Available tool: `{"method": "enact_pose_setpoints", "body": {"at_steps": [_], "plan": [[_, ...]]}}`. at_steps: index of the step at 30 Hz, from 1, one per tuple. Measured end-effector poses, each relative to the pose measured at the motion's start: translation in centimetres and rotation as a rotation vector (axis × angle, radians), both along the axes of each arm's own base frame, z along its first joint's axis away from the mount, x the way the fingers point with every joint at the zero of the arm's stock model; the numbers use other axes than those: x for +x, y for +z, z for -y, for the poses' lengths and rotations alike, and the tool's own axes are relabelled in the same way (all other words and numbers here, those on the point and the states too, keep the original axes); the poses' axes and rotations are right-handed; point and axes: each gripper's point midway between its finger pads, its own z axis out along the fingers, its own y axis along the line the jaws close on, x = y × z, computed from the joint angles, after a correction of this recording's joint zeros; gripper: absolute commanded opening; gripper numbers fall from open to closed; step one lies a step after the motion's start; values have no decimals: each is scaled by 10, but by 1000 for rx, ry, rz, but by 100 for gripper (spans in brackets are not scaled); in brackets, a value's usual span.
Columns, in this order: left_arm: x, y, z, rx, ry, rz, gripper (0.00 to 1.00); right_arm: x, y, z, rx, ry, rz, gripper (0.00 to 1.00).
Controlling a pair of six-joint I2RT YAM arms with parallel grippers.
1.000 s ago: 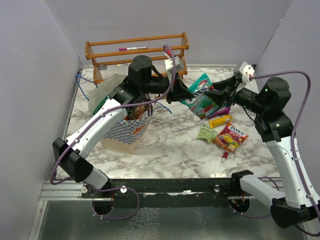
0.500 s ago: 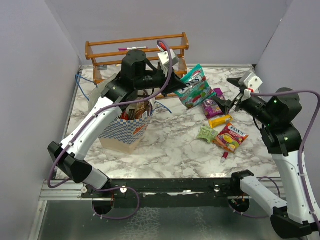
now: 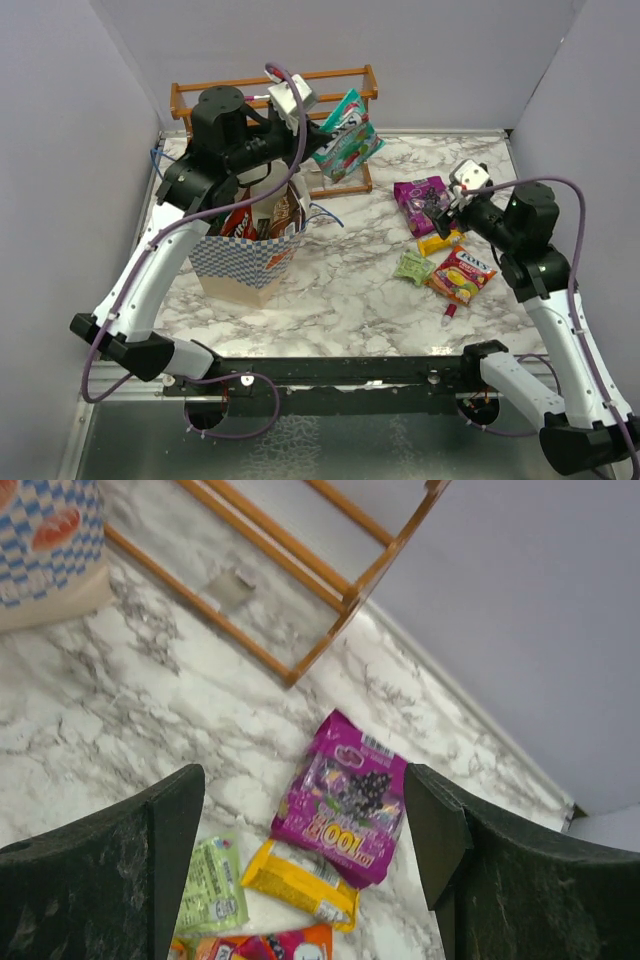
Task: Place the snacks into the paper bag
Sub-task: Place the snack in the paper bag.
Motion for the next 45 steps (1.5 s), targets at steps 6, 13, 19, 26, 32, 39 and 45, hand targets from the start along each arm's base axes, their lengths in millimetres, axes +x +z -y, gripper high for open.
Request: {"method": "enact_pose_setpoints", "body": {"at_steps": [6,13,19,26,32,39,45], "plan": [[0,20,-43,82,138,125,0,9,-57,5,-49,-25,-94,81],[-11,27,-102,251,325,243,0,15,-97,10,-68,-61,-138,81],[-23,-7,-148,450,442,232,0,16,-109,15,-77,-89,-145,81],[-30,-83,-171,670,429,110,0,18,-110,17,-79,-101,-139,81],[-25,-155,-176,818,390,-11,0,19,-113,20,-86,-117,-137,81],[-20,-208,-182,927,378,-114,0,21,-120,21,-101,-119,-150,81],[-17,-222,-186,954,400,-129,1,23,-125,22,-110,-126,-162,81]]}}
